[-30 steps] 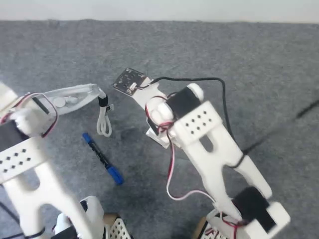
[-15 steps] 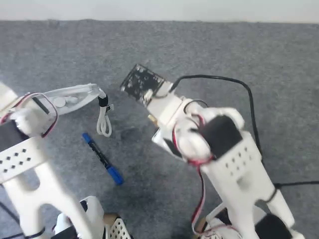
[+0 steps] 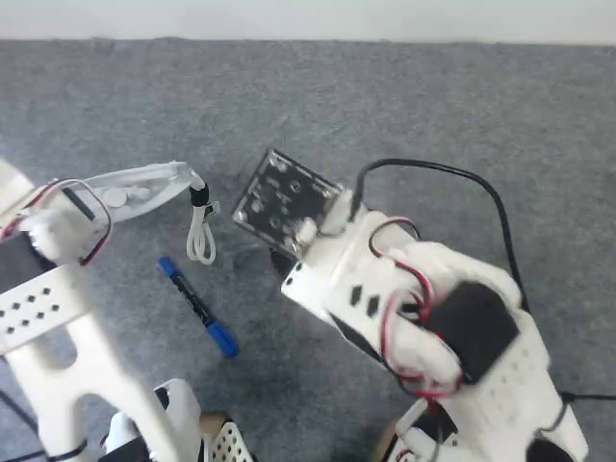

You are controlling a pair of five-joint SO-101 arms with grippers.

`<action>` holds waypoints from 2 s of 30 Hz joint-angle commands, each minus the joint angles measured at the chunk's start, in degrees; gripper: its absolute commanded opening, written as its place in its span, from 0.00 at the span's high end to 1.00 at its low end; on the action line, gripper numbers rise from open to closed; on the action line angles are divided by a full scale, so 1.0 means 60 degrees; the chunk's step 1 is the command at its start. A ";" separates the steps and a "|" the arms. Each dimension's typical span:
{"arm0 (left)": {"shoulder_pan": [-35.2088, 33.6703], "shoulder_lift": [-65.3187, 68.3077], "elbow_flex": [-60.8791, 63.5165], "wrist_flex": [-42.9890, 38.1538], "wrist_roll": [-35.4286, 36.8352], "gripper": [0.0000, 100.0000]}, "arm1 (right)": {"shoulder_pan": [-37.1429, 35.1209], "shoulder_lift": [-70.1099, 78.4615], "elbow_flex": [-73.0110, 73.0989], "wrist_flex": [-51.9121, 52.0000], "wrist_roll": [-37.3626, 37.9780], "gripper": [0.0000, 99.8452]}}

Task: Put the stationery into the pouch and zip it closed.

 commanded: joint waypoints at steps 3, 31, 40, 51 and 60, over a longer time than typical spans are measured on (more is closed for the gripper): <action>0.0015 -0.0308 -0.0330 -0.0029 0.0147 0.99 | -0.0799 -0.1121 -0.0103 -0.0769 0.0044 0.99; 0.0000 -0.0308 -0.0315 -0.0029 0.0147 0.99 | -0.3114 -0.2762 -0.0088 -0.3978 0.0117 0.99; 0.0000 -0.0308 -0.0315 -0.0029 0.0147 0.99 | -0.3846 -0.2689 -0.0073 -0.5429 0.0117 0.99; 0.0000 -0.0308 -0.0315 -0.0029 0.0147 0.99 | -0.3861 -0.1956 -0.0073 -0.6923 0.0117 0.99; 0.0000 -0.0308 -0.0315 -0.0015 0.0147 0.99 | -0.3861 -0.1253 -0.0073 -0.7890 0.0073 0.99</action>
